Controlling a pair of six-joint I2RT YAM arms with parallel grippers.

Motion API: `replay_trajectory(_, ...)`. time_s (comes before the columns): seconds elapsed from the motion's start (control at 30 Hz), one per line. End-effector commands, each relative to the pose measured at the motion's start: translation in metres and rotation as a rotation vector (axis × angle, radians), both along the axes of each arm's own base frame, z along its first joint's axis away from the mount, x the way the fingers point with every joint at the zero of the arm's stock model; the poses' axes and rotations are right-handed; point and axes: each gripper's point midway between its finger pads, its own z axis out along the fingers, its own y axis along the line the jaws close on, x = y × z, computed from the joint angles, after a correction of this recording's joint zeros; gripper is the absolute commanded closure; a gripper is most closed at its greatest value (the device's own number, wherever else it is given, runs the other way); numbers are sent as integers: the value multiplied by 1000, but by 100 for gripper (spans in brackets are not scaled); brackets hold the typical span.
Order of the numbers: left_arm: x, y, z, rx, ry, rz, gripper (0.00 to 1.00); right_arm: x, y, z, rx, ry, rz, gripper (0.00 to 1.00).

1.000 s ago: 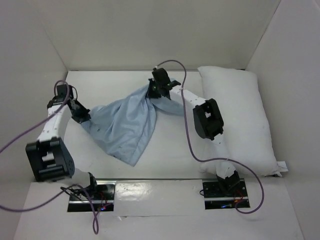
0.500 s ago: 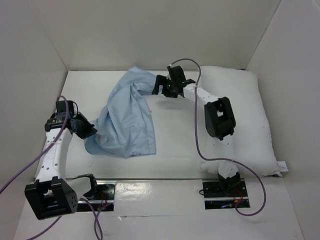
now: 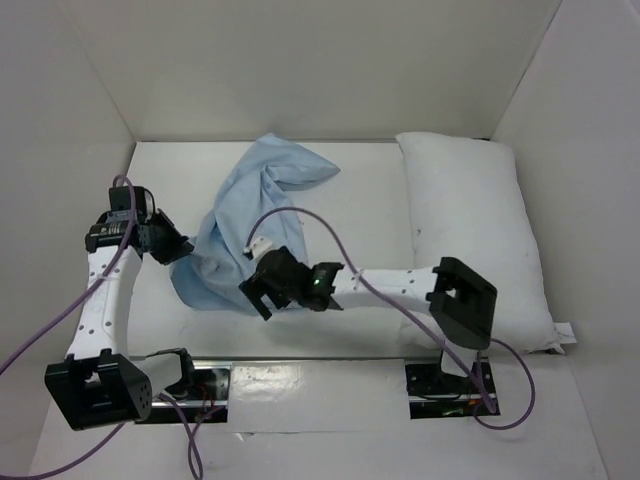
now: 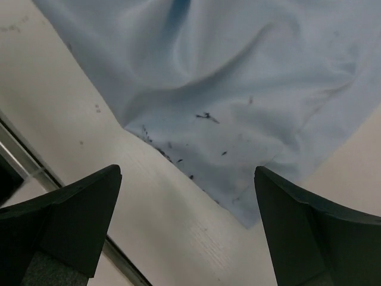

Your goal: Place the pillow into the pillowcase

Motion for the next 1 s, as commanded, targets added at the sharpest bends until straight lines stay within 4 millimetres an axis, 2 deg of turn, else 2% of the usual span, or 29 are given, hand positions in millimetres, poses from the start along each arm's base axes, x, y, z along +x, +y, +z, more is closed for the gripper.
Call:
replay_trajectory(0.0, 8, 1, 23, 27, -58, -27, 100, 10, 25, -9, -42, -145, -33, 0)
replay_trajectory(0.03, 5, 2, 22, 33, -46, -22, 100, 5, 36, -25, -74, -157, -8, 0)
replay_trajectory(0.07, 8, 5, 27, 47, -60, -14, 100, 5, 40, -29, -98, -178, 4, 0)
replay_trajectory(0.1, 11, 6, 34, 51, -78, -13, 100, 14, 46, -24, -96, -213, -21, 0)
replay_trajectory(0.13, 8, 5, 32, 49, -68, -14, 100, 14, 49, -37, -130, -222, -17, 0)
replay_trajectory(0.23, 11, 6, 40, 53, -87, -13, 100, 25, 53, -39, -154, -268, -43, 4)
replay_trajectory(0.33, 12, 4, 44, 51, -101, -27, 100, 33, 51, -35, -159, -299, -84, 37)
replay_trajectory(0.37, 10, 4, 43, 49, -92, -28, 100, 42, 47, -18, -130, -316, -127, 52)
replay_trajectory(0.4, 10, 6, 42, 62, -91, -30, 100, 40, 44, -14, -114, -308, -140, 76)
replay_trajectory(0.43, 10, 6, 42, 62, -91, -30, 100, 46, 37, -7, -100, -309, -170, 89)
replay_trajectory(0.47, 10, 6, 42, 67, -92, -37, 100, 53, 27, 5, -80, -303, -203, 97)
replay_trajectory(0.5, 10, 6, 42, 75, -93, -47, 100, 55, 17, 6, -78, -276, -238, 100)
replay_trajectory(0.57, 10, 0, 43, 61, -99, -78, 100, 66, -6, 18, -58, -267, -303, 100)
replay_trajectory(0.67, 13, -22, 52, 29, -146, -179, 100, 76, -38, 30, -48, -250, -395, 100)
replay_trajectory(0.7, 15, -38, 56, 12, -165, -251, 100, 86, -66, 36, -66, -254, -465, 100)
replay_trajectory(0.77, 14, -58, 61, -22, -190, -324, 100, 95, -99, 41, -66, -244, -570, 100)
replay_trajectory(0.8, 12, -82, 70, -65, -252, -424, 100, 103, -135, 44, -94, -253, -660, 100)
replay_trajectory(0.9, -1, -121, 75, -155, -338, -615, 100, 106, -192, 50, -85, -257, -803, 100)
replay_trajectory(0.93, -4, -130, 78, -185, -364, -666, 94, 113, -216, 51, -88, -257, -863, 100)
replay_trajectory(0.97, -5, -132, 78, -178, -369, -686, 52, 116, -231, 52, -87, -258, -896, 100)
